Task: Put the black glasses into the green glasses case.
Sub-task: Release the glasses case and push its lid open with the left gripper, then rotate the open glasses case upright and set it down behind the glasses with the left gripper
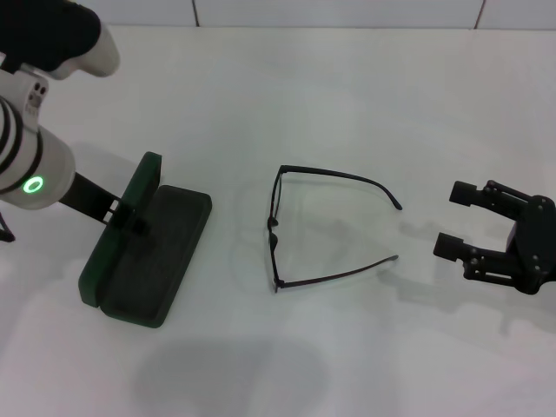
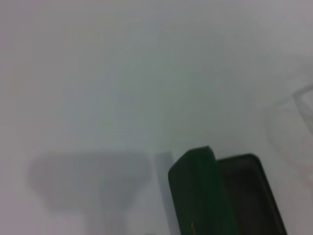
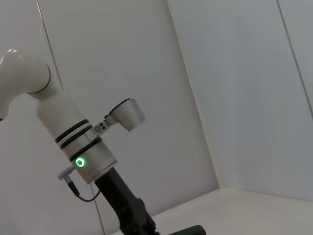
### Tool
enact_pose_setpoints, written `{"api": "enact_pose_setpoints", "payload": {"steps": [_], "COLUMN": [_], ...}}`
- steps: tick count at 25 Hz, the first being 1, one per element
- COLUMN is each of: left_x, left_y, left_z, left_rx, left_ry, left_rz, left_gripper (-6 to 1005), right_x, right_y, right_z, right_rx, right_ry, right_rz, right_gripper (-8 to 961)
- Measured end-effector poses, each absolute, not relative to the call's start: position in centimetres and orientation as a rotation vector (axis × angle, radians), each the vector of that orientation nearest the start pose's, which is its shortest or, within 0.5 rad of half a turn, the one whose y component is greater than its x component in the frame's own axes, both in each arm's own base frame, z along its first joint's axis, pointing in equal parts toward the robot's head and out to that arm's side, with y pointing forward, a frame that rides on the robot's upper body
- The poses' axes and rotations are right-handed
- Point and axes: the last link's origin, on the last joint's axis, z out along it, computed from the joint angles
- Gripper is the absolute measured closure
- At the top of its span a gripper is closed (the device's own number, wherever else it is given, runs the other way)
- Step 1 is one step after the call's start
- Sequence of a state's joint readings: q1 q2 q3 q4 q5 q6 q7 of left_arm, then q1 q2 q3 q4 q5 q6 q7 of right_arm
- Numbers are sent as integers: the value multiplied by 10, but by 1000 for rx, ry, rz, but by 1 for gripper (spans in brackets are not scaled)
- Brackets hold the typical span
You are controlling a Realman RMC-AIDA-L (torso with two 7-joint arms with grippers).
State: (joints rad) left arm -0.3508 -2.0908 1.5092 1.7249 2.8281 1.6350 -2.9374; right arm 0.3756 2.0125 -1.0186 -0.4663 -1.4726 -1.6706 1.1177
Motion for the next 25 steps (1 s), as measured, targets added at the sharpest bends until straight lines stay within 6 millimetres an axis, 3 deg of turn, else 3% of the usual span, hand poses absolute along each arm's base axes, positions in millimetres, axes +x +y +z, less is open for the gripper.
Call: {"api": "enact_pose_setpoints", "payload": {"steps": [12, 17, 25], "left_x": [-209, -206, -177], "left_y": [312, 316, 326], "left_z": [30, 32, 43], "left_rx": [-2183, -2191, -2245], "left_ry": [-1176, -1151, -952], "left_rz": [595, 586, 521], "left_gripper": [485, 713, 800], "right_x": [272, 274, 275], "right_y": [280, 278, 275], "right_z": [-4, -4, -5], "right_rx": [-2624, -2617, -2628], "right_ry": [495, 504, 507], "right_rz": [1097, 1092, 1096], "right_gripper": [101, 101, 102]}}
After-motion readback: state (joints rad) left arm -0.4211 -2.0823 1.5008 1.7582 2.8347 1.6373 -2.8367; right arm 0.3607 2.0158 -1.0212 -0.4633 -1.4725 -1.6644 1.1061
